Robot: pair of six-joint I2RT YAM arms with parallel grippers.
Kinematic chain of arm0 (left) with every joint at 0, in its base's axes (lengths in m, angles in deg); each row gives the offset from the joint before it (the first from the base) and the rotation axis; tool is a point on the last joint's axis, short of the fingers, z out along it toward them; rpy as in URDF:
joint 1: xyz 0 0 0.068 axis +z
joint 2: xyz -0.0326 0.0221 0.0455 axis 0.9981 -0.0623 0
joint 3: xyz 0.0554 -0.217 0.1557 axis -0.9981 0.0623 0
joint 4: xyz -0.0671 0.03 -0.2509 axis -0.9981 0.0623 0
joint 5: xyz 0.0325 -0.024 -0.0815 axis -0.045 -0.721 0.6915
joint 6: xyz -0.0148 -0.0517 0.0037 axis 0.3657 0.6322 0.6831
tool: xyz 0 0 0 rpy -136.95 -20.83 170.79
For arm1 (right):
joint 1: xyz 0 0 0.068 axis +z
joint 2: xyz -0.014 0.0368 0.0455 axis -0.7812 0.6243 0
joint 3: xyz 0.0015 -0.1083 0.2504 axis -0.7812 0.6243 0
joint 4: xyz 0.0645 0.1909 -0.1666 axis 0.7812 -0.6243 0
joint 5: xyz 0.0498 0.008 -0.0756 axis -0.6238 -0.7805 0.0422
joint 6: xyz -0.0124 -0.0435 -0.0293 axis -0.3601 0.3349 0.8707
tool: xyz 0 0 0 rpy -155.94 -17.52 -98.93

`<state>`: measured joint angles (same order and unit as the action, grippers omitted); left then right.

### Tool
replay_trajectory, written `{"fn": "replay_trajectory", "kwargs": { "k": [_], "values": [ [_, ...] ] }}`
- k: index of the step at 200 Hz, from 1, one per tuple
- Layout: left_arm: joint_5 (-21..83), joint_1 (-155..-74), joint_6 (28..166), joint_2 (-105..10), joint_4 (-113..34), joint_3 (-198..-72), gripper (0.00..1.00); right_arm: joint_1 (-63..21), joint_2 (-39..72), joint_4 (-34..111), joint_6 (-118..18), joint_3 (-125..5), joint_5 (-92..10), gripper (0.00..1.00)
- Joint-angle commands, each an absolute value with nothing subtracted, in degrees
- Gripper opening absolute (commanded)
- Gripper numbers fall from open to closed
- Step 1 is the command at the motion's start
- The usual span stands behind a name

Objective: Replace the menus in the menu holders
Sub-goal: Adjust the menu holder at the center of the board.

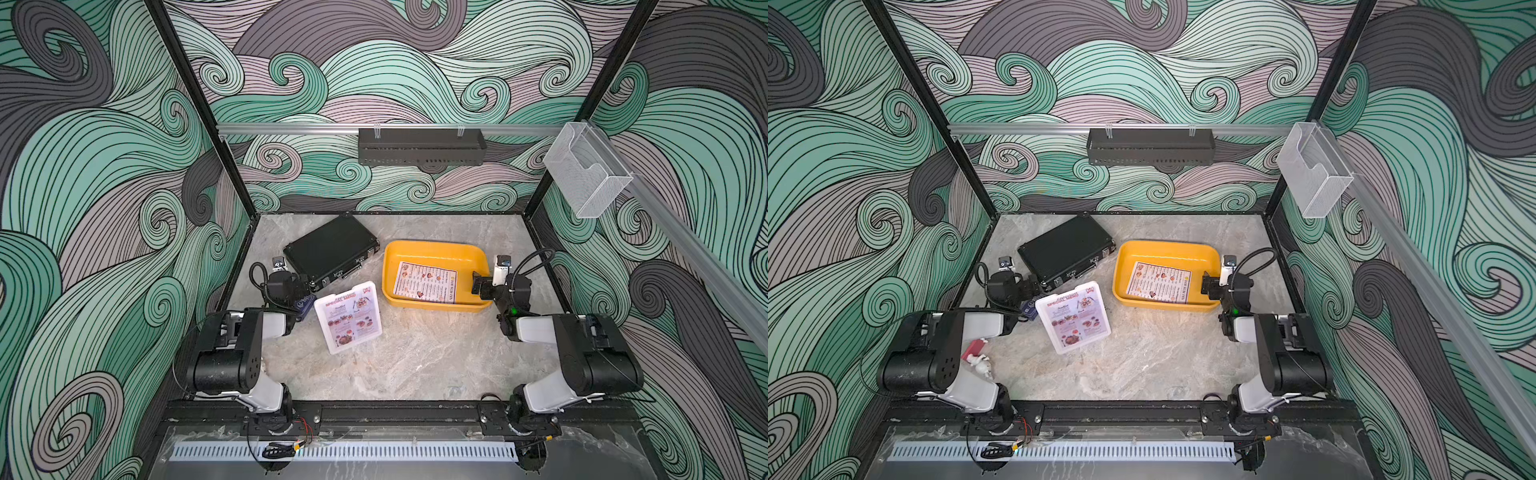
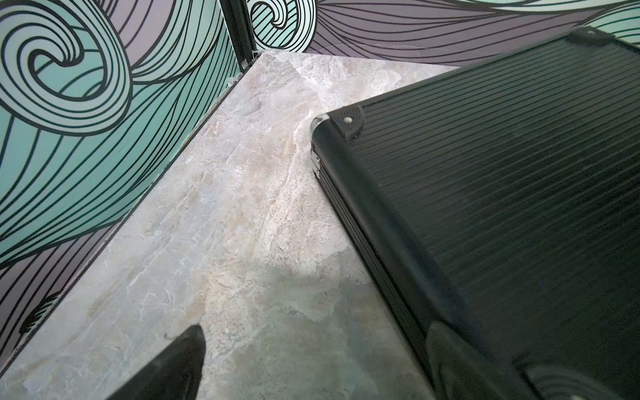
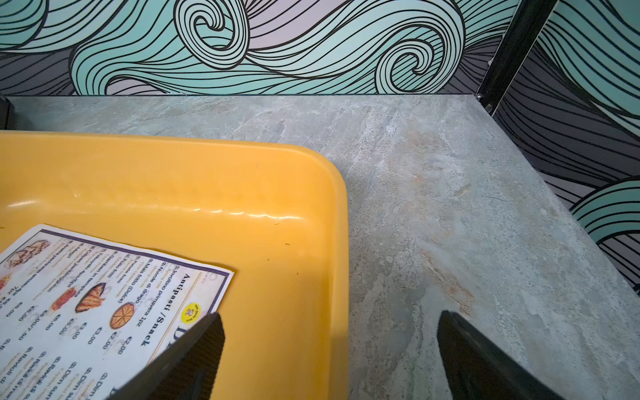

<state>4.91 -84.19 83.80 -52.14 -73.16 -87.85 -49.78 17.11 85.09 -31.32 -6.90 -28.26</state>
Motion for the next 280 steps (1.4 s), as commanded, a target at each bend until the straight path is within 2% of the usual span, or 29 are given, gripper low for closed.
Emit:
{"fn": "replay_trajectory", "kwargs": {
  "k": [1,168,182,197,207,231,255,280],
  "values": [
    [6.3,-84.7,83.9,-51.1,-74.4,-88.5,0.99,-50.0,16.8,85.6,-30.7,-7.1,-28.6,0.99],
    [6.3,-84.7,83.8,-51.1,-74.8,-88.3,0.98,-51.0,16.6,85.9,-31.5,-6.7,-30.3,0.99],
    [2.9,-84.7,84.2,-49.5,-73.4,-89.4,0.99,-51.0,15.0,86.2,-32.6,-6.3,-27.2,0.99],
    [0.0,-84.5,86.0,-44.1,-59.0,-95.1,0.98,-50.8,9.6,81.6,-33.4,-6.4,-24.7,0.99],
    [-0.9,-84.4,86.5,-40.6,-48.6,-99.1,0.99,-50.6,4.0,70.8,-34.6,-8.4,-24.1,0.99],
    [-2.5,-84.4,88.3,-34.3,-40.4,-101.8,0.99,-50.2,-7.3,50.2,-44.4,-14.0,-23.4,0.99],
    [-0.7,-84.4,90.7,-26.5,-33.1,-102.4,0.99,-49.6,-14.7,43.1,-54.2,-14.9,-30.5,0.97],
    [4.3,-84.3,95.9,-18.7,-24.4,-102.7,0.99,-45.2,-18.2,35.3,-55.5,-17.4,-40.4,0.95]
  ]
}}
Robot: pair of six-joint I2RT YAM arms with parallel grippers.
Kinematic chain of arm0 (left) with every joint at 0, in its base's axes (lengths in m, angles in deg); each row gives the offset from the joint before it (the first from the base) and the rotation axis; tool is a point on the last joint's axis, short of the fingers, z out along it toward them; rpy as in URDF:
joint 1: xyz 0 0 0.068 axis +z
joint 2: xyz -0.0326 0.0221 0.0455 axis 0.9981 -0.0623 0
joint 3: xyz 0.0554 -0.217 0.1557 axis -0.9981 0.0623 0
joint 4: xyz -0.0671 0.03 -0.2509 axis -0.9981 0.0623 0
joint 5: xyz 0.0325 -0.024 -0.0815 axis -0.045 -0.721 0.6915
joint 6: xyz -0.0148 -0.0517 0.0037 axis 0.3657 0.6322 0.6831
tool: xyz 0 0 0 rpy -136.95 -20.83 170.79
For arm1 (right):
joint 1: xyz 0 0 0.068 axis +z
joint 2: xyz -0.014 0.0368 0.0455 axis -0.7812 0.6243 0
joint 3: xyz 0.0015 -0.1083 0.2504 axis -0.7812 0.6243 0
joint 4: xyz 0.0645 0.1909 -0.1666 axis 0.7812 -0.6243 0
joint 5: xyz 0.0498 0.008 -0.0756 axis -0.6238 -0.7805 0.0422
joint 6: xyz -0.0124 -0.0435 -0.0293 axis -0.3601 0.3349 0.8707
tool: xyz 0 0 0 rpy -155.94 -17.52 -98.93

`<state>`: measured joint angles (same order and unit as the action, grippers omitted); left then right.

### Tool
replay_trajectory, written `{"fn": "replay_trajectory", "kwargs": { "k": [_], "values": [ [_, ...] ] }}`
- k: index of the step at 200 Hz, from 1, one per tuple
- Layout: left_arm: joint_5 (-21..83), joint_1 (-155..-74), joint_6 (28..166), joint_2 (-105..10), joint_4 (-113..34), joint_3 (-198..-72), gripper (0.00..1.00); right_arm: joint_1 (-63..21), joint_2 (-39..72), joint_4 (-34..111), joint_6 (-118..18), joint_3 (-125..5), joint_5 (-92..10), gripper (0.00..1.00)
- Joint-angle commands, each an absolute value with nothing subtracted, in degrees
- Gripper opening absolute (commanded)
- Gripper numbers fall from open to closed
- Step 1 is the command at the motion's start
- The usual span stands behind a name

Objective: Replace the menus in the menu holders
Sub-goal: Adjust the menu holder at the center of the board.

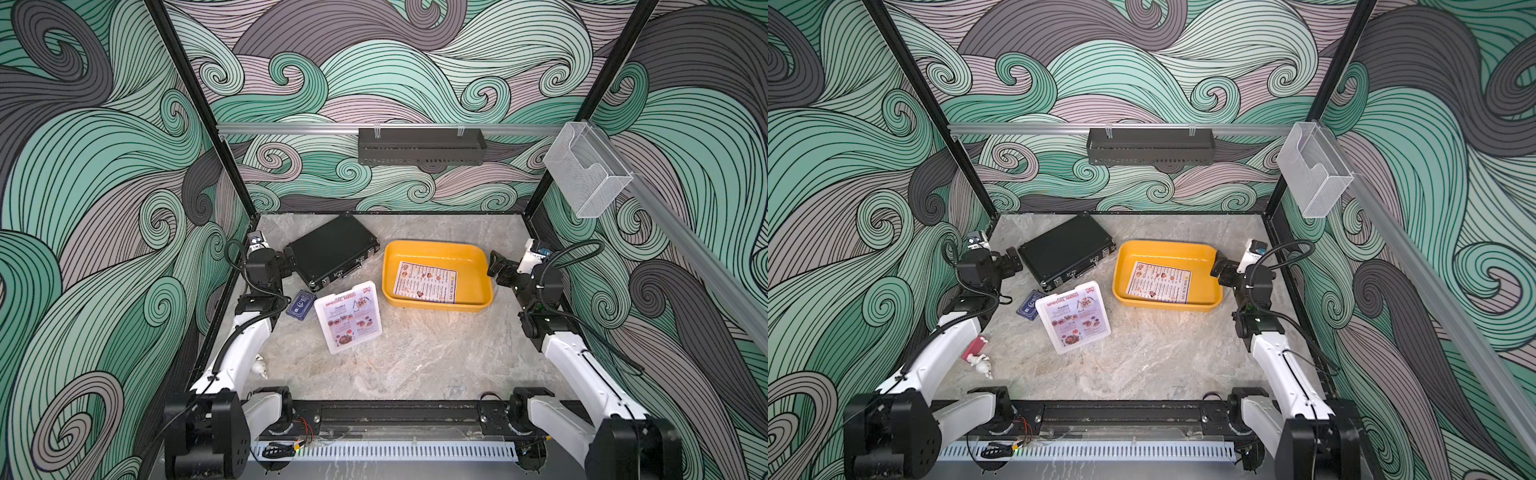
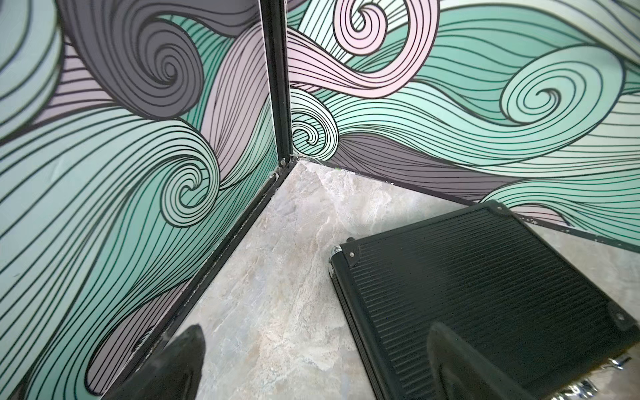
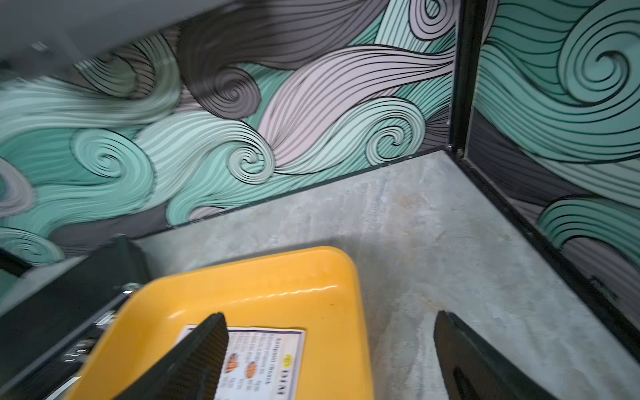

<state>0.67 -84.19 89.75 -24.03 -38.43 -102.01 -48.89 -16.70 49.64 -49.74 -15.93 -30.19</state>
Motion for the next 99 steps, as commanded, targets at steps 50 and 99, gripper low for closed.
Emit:
{"fn": "replay_trajectory", "kwargs": {
  "k": [50,99],
  "values": [
    [16.2,-84.4,115.8,-4.0,-1.1,-103.5,0.79,-30.7,-18.1,32.0,-49.5,-21.6,-56.2,0.90],
    [29.3,-85.6,128.9,2.2,14.6,-103.2,0.61,-16.0,-9.4,41.7,-36.8,-22.0,-60.5,0.84]
  ]
}}
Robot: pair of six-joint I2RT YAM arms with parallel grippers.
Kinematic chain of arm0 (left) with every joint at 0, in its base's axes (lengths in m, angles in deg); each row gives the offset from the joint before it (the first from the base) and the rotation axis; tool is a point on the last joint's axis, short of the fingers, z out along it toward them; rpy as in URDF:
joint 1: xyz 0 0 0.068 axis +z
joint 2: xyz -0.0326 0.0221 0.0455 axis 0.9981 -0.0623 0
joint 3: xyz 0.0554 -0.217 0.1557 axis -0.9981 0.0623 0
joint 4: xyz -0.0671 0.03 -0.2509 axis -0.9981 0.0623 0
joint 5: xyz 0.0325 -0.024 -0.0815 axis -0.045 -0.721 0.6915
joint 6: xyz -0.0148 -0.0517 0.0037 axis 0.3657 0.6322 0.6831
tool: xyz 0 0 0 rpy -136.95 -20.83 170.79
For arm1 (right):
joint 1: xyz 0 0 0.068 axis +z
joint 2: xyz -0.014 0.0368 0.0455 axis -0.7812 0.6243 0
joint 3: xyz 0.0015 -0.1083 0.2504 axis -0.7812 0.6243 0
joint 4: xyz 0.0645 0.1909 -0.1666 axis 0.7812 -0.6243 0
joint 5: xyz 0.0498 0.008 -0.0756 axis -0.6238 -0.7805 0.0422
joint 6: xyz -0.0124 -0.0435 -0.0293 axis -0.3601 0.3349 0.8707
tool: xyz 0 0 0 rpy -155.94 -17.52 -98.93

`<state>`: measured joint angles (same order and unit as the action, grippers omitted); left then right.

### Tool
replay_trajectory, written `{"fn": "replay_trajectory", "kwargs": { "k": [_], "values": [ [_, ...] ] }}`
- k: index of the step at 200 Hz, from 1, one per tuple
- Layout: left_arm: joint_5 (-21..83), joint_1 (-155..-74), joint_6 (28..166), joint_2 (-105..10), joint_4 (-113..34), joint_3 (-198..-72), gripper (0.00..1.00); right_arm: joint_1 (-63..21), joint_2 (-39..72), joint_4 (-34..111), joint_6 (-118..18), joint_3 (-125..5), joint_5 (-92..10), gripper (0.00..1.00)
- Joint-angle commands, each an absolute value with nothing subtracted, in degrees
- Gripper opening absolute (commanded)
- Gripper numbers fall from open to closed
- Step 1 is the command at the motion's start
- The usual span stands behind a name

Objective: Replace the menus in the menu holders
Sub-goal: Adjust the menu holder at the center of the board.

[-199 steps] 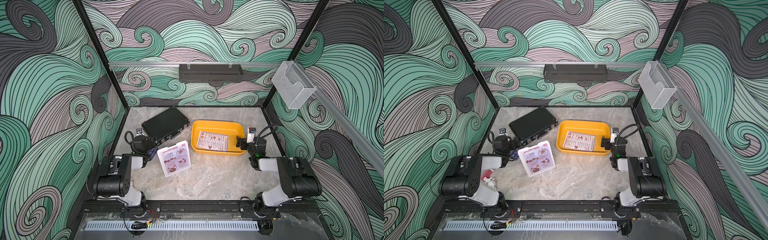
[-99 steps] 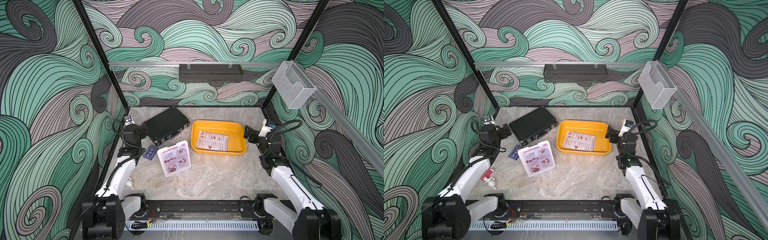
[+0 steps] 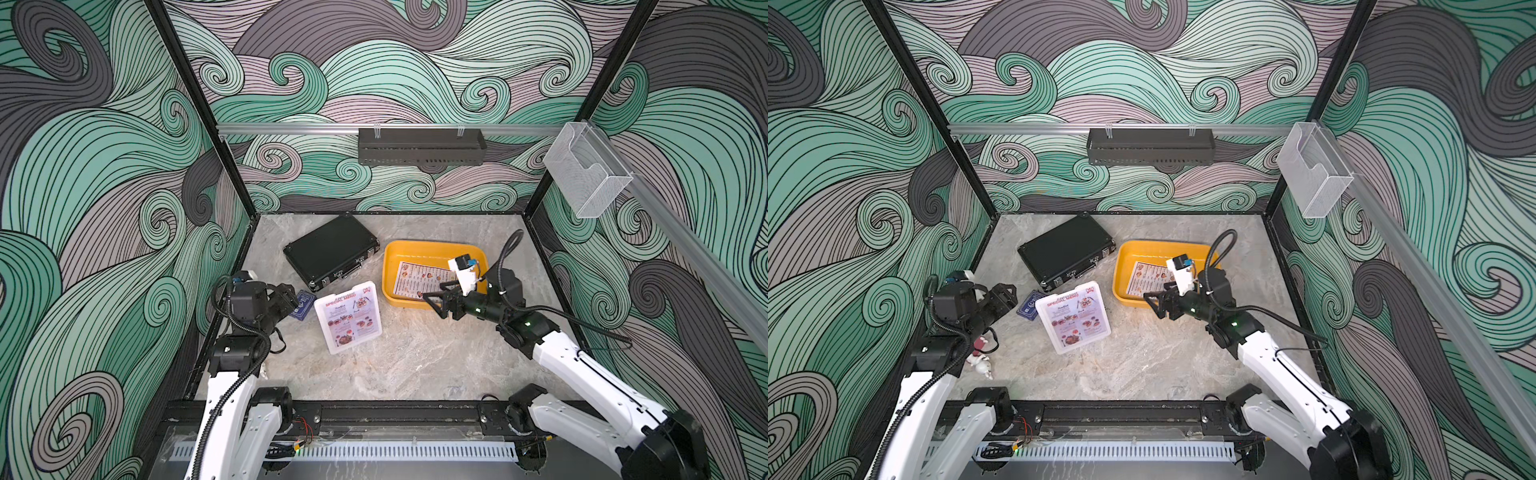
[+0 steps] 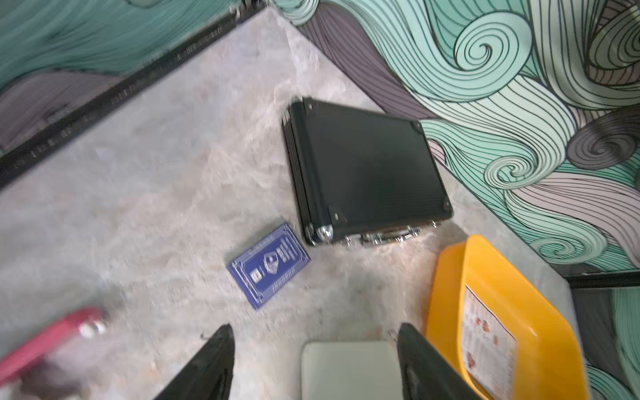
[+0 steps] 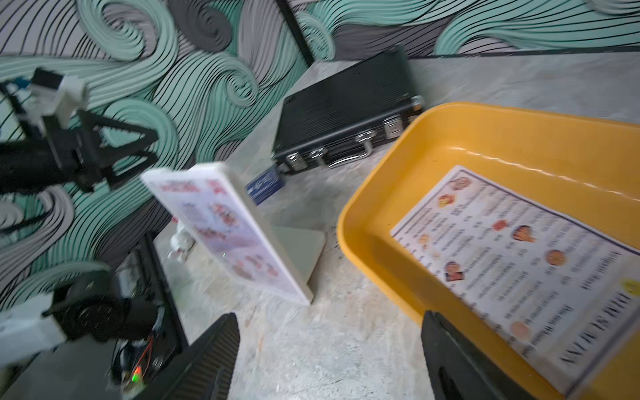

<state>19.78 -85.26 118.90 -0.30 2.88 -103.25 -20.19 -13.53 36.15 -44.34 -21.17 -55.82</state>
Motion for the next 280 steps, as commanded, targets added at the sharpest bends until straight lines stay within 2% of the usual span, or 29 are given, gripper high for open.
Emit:
{"fn": "replay_trajectory", "kwargs": {
  "k": [1,35,71,96,134,159,203,245,280],
  "values": [
    [29.6,-85.6,129.1,2.4,14.7,-103.1,0.61,-15.8,-9.0,42.0,-36.7,-22.1,-60.5,0.84],
    [34.8,-85.7,132.1,8.3,21.6,-102.7,0.54,-11.6,2.2,45.2,-34.2,-29.0,-63.8,0.83],
    [38.6,-86.5,131.8,9.1,27.3,-101.2,0.50,-9.0,13.1,44.5,-34.3,-37.5,-67.2,0.76],
    [40.9,-87.5,133.6,8.9,22.4,-98.4,0.45,-7.8,18.0,47.5,-34.5,-40.0,-67.9,0.76],
    [42.0,-90.9,132.0,-0.9,12.1,-99.5,0.44,-7.0,23.5,48.5,-35.0,-44.1,-68.8,0.70],
    [40.3,-91.8,131.5,-5.6,6.8,-100.1,0.37,-7.0,24.2,46.9,-34.6,-44.8,-73.4,0.60],
    [37.7,-92.0,131.2,-14.5,-5.5,-100.7,0.25,-6.5,19.9,46.0,-35.4,-40.0,-80.2,0.58],
    [39.7,-92.6,131.3,-24.9,-15.0,-103.5,0.25,-5.2,14.2,45.3,-37.0,-35.6,-80.1,0.60],
    [42.6,-93.7,129.0,-31.5,-17.9,-105.9,0.30,-3.5,12.3,44.9,-38.0,-34.6,-76.6,0.64]
  ]
}}
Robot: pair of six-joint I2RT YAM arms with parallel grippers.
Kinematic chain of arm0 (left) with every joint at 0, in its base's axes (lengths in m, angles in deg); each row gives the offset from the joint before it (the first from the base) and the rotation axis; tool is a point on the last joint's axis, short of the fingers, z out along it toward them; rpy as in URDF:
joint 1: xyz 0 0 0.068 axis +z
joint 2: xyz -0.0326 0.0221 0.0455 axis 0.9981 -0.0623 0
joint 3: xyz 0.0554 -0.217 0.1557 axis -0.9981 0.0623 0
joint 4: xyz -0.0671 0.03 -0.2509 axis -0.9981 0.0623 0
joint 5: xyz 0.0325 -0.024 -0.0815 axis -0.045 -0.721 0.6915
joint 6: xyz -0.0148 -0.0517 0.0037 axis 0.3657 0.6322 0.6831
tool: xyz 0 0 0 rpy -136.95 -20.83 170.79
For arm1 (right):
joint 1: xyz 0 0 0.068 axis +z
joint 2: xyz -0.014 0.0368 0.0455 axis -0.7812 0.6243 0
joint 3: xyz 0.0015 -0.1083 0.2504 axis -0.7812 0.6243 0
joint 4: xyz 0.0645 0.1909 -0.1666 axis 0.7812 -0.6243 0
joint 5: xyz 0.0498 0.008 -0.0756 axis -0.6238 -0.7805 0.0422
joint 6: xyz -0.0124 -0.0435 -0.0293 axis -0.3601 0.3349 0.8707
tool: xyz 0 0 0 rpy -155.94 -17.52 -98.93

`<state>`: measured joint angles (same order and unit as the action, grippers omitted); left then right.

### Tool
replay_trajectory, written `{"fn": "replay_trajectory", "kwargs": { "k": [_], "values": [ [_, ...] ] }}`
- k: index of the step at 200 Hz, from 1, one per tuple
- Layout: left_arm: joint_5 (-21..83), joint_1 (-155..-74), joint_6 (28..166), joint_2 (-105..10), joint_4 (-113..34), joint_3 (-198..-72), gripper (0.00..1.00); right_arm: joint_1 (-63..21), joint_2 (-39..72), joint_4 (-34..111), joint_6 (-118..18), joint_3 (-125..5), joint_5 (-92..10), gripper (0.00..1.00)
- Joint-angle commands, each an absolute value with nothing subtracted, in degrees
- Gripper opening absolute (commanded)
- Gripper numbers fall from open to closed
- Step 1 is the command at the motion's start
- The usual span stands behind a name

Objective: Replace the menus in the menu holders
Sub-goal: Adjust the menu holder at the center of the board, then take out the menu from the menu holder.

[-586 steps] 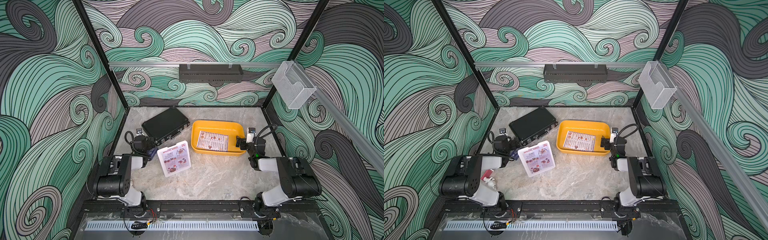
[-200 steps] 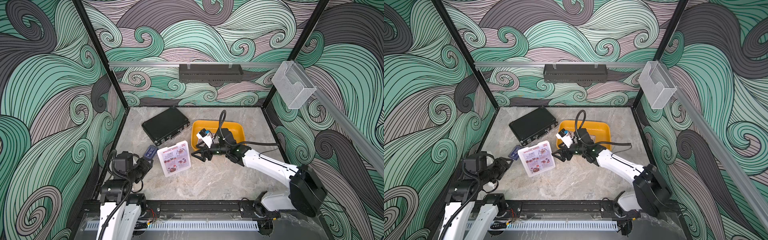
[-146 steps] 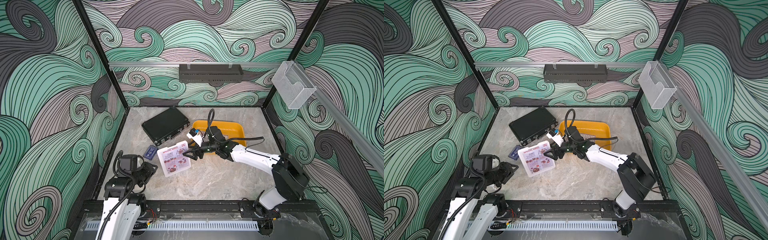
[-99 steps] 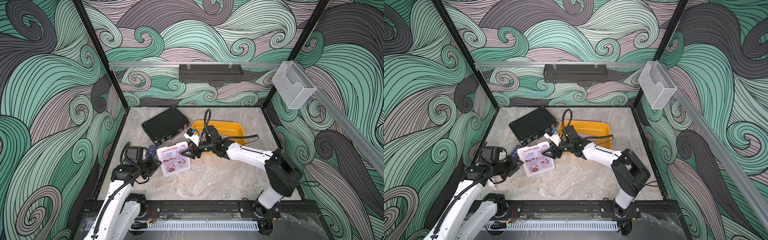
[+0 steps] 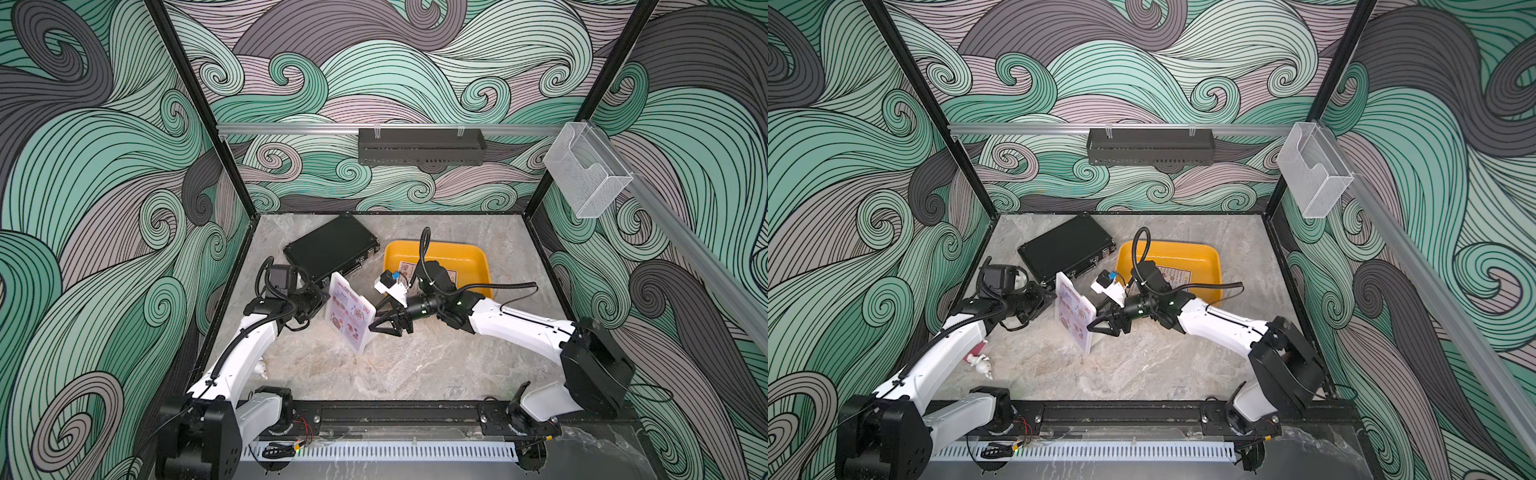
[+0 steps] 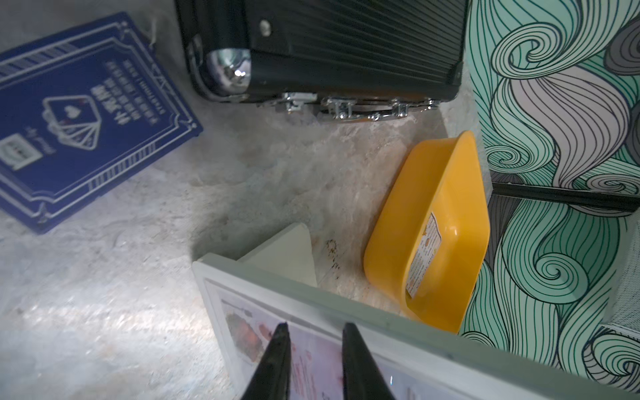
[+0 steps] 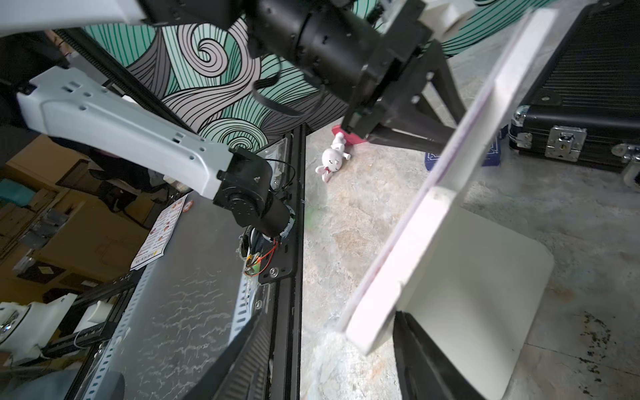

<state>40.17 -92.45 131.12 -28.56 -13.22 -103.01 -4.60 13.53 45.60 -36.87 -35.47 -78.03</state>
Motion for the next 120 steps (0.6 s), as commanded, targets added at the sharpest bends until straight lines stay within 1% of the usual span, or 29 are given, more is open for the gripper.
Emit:
{"fn": "replay_trajectory", "kwargs": {
  "k": [1,27,42,53,64,83,96,120],
  "values": [
    [42.7,-93.7,128.9,-31.6,-17.9,-106.0,0.30,-3.5,12.3,44.9,-38.0,-34.7,-76.5,0.64],
    [45.1,-94.9,126.5,-34.8,-18.7,-107.0,0.34,-2.9,11.6,44.2,-39.4,-34.8,-76.6,0.69],
    [45.8,-95.3,124.5,-35.9,-16.6,-108.4,0.36,-2.9,9.6,40.7,-39.1,-35.1,-76.5,0.71],
    [45.6,-95.3,123.4,-35.8,-15.7,-108.7,0.36,-3.0,7.6,35.0,-38.6,-36.5,-73.5,0.71],
    [44.2,-95.4,122.8,-34.7,-14.6,-108.8,0.36,-3.0,6.0,27.6,-38.7,-39.1,-68.1,0.71],
    [41.0,-95.6,121.8,-31.6,-12.9,-108.9,0.36,-3.0,5.2,15.0,-44.3,-45.4,-57.5,0.68],
    [39.3,-96.7,121.9,-29.7,-12.1,-109.6,0.35,-3.0,6.4,8.8,-47.8,-50.6,-56.8,0.66],
    [35.0,-99.6,123.0,-27.4,-9.6,-110.6,0.35,-2.5,8.9,5.7,-57.0,-57.6,-53.8,0.56]
  ]
}}
